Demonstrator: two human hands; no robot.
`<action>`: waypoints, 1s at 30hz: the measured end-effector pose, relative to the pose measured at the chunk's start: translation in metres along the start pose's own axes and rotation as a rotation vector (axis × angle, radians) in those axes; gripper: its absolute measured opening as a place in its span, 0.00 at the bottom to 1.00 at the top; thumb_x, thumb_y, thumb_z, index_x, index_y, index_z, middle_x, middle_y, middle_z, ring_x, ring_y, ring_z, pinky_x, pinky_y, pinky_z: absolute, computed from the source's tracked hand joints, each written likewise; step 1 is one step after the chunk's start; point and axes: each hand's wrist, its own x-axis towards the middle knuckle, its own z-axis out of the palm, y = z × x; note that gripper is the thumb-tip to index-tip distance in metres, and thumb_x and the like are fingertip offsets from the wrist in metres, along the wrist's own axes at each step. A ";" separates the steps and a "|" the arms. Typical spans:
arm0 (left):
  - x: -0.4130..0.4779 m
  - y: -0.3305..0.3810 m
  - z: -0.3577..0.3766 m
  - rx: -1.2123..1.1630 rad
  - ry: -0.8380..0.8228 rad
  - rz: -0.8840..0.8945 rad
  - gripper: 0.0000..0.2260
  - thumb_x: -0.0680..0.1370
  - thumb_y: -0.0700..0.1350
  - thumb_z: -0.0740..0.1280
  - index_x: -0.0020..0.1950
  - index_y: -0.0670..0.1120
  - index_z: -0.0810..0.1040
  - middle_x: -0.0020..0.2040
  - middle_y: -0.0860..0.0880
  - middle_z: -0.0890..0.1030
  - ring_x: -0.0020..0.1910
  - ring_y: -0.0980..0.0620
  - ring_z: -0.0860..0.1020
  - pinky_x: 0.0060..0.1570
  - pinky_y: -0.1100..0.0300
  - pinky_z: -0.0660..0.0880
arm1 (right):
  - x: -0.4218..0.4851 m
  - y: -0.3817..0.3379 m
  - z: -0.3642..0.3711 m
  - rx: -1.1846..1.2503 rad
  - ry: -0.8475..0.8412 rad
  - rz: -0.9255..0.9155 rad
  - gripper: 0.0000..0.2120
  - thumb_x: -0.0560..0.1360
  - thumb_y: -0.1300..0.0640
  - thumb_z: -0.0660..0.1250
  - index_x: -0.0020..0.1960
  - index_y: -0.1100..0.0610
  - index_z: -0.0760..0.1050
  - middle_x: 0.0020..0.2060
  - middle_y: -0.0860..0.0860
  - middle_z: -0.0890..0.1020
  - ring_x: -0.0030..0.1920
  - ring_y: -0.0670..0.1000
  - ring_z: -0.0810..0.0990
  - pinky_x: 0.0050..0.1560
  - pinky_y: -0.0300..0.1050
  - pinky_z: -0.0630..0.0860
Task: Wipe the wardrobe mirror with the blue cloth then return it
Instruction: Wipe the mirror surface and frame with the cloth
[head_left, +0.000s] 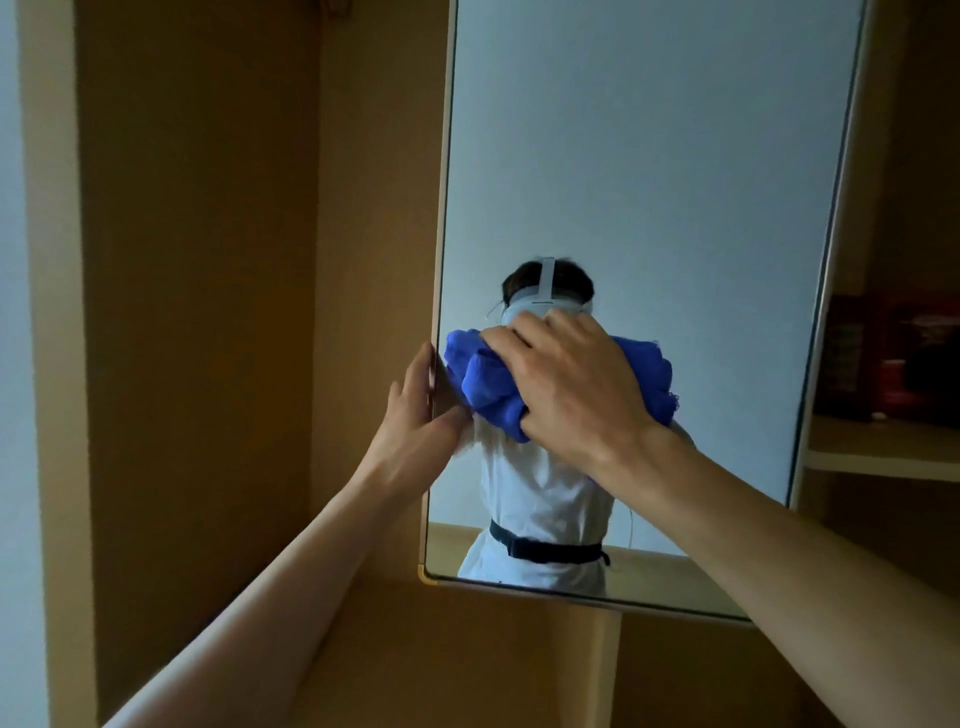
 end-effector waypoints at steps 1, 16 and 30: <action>0.002 0.004 -0.001 0.015 -0.002 -0.013 0.38 0.72 0.53 0.67 0.81 0.56 0.58 0.72 0.46 0.70 0.70 0.44 0.73 0.70 0.42 0.71 | 0.004 0.003 -0.003 -0.009 0.014 0.007 0.21 0.66 0.62 0.69 0.59 0.55 0.74 0.48 0.51 0.78 0.48 0.57 0.76 0.48 0.51 0.67; 0.014 0.029 -0.003 0.088 0.010 0.057 0.37 0.67 0.51 0.66 0.77 0.52 0.61 0.66 0.43 0.74 0.63 0.41 0.76 0.66 0.40 0.74 | -0.001 0.011 -0.004 0.067 0.011 0.048 0.10 0.69 0.61 0.67 0.48 0.52 0.73 0.42 0.50 0.74 0.46 0.55 0.75 0.48 0.52 0.71; 0.010 0.017 0.010 0.152 0.052 0.085 0.32 0.78 0.46 0.70 0.77 0.54 0.57 0.63 0.55 0.60 0.65 0.46 0.70 0.64 0.44 0.74 | 0.020 0.056 -0.035 -0.095 0.038 0.110 0.24 0.68 0.59 0.69 0.63 0.51 0.73 0.53 0.49 0.78 0.51 0.56 0.75 0.52 0.51 0.71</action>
